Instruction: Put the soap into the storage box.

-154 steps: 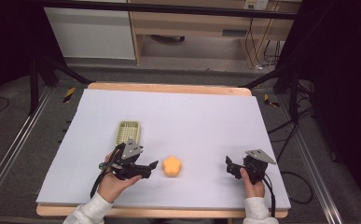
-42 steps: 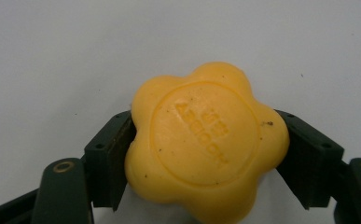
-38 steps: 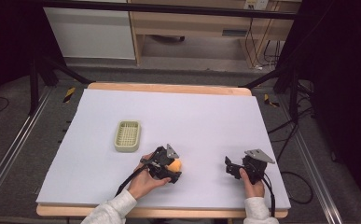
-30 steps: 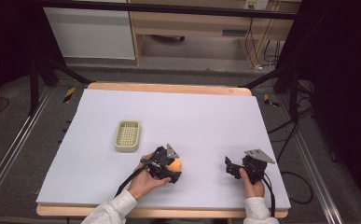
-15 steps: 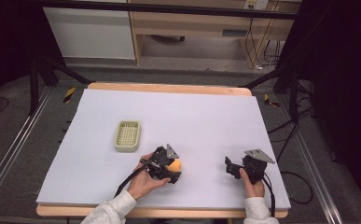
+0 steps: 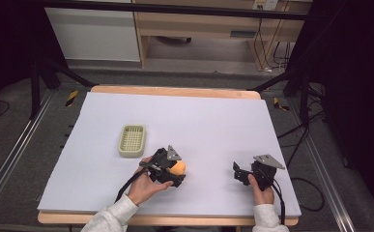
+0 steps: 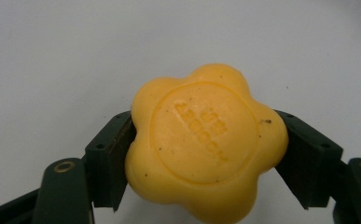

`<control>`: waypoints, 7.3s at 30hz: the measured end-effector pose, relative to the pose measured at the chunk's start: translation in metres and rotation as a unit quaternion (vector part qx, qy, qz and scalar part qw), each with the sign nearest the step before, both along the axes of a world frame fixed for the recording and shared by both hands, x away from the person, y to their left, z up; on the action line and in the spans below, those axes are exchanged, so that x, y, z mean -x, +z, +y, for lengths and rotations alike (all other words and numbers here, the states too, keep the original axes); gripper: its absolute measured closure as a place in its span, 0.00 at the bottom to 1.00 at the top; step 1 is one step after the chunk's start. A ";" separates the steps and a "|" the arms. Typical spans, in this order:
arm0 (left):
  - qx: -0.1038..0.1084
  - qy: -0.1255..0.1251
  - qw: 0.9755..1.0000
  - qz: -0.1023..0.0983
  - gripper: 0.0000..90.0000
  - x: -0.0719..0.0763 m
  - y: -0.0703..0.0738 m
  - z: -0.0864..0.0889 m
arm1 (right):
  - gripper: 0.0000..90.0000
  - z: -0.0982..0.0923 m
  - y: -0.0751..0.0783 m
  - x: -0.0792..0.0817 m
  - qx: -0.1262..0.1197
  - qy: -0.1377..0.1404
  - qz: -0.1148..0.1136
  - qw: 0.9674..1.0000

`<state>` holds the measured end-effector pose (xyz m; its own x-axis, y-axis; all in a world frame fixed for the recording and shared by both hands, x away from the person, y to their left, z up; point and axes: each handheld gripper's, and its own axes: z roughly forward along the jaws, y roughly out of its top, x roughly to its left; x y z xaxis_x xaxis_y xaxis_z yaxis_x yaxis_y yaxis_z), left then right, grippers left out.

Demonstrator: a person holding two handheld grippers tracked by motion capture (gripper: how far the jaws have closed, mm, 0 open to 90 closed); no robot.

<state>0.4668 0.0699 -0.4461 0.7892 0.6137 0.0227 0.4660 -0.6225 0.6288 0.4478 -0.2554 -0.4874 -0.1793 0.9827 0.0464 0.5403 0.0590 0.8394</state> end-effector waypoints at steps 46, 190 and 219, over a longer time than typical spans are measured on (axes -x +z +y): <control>0.025 0.097 0.995 -0.018 0.30 -0.031 0.039 0.078 | 0.03 0.000 0.000 0.000 -0.002 -0.002 0.000 1.000; 0.044 0.187 0.979 -0.064 0.23 -0.048 0.022 0.129 | 0.03 0.000 0.000 -0.001 -0.001 -0.004 0.003 1.000; 0.091 0.248 0.959 -0.103 0.25 0.004 -0.003 0.194 | 0.03 0.000 0.000 0.000 -0.005 -0.005 0.005 1.000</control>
<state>0.4626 0.2635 -0.4487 0.3903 0.9207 0.0033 0.5309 -0.2280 0.8162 0.4482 -0.2559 -0.4875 -0.1698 0.9838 0.0577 0.5484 0.0456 0.8350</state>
